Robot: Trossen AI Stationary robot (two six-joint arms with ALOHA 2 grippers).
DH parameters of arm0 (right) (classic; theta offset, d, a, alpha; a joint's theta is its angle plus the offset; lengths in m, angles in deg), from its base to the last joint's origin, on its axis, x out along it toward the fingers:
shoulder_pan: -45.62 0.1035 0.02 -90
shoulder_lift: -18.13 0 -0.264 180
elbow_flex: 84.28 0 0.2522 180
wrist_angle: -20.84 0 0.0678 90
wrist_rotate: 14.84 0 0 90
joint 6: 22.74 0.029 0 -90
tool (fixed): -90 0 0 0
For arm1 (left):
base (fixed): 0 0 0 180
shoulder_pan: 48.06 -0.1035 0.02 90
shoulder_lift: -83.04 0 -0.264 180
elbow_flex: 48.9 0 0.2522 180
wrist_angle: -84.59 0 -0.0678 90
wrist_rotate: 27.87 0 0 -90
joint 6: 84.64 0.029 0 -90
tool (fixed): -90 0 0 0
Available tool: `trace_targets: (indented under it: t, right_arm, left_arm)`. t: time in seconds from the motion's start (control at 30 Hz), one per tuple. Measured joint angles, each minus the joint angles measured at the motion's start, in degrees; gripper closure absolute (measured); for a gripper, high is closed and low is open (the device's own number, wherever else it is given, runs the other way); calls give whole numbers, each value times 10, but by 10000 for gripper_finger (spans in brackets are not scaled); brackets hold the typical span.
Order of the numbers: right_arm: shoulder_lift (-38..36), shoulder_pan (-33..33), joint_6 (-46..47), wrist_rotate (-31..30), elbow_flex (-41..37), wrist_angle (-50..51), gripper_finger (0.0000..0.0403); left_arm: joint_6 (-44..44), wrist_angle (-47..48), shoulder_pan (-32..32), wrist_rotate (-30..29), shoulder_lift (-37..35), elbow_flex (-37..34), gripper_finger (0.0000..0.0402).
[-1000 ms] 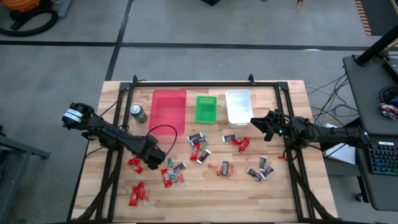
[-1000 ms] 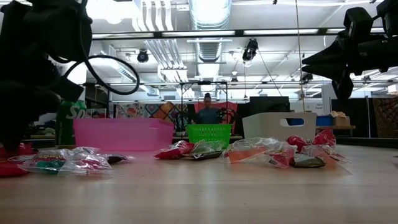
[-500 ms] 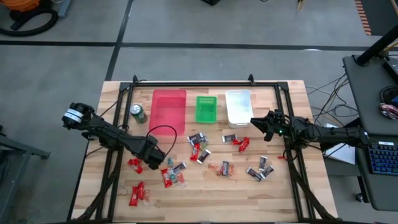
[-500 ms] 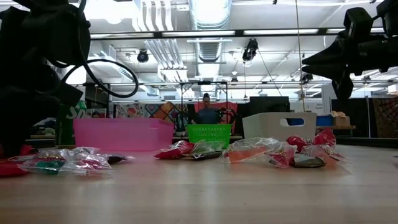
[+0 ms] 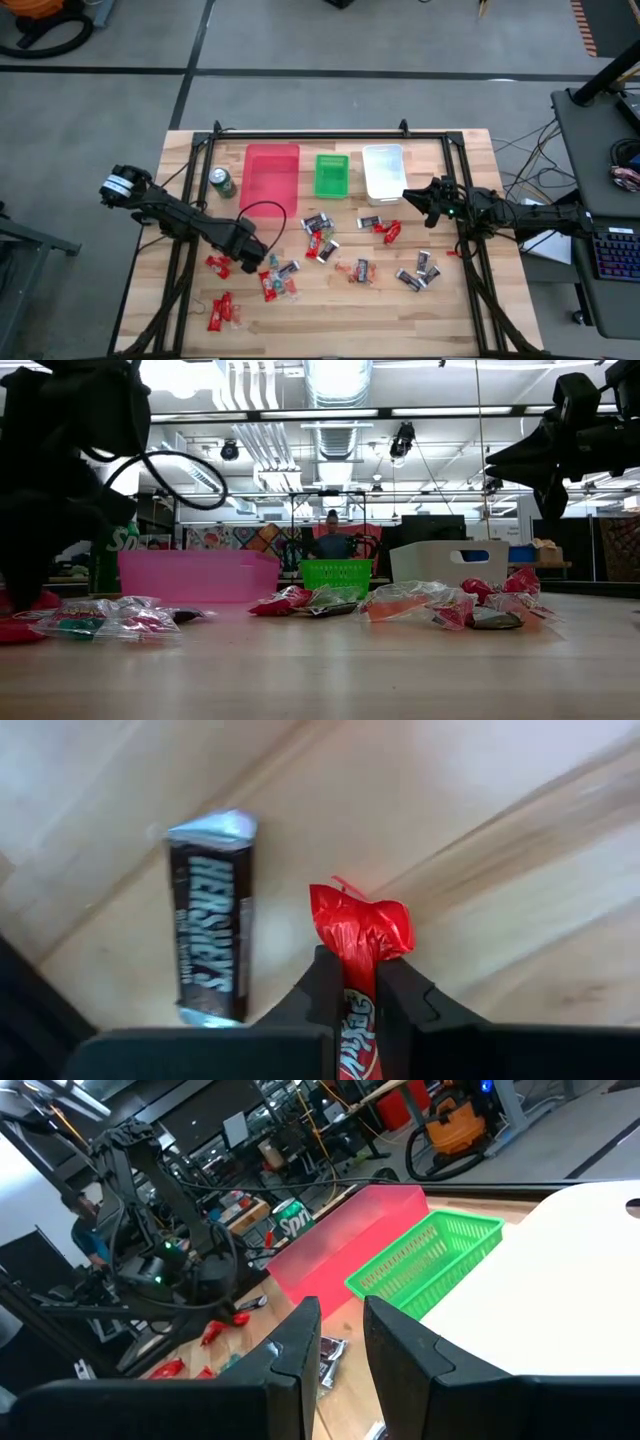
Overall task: Sort candy
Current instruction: Put the red chocolate into the green bin
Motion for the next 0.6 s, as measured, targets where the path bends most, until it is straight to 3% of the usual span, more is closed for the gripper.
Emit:
trace_targets:
  t: [0.27, 0.47, 0.6]
  right_arm:
    - [0, 0, -4, 0, 0, 0, 330]
    - [0, 0, -4, 0, 0, 0, 330]
    - [0, 0, -4, 0, 0, 0, 330]
  left_arm:
    - [55, 3, 1, -18, 0, 81, 395]
    - [170, -1, -5, -117, 0, 196, 393]
    - [299, -47, -16, -195, -1, 271, 392]
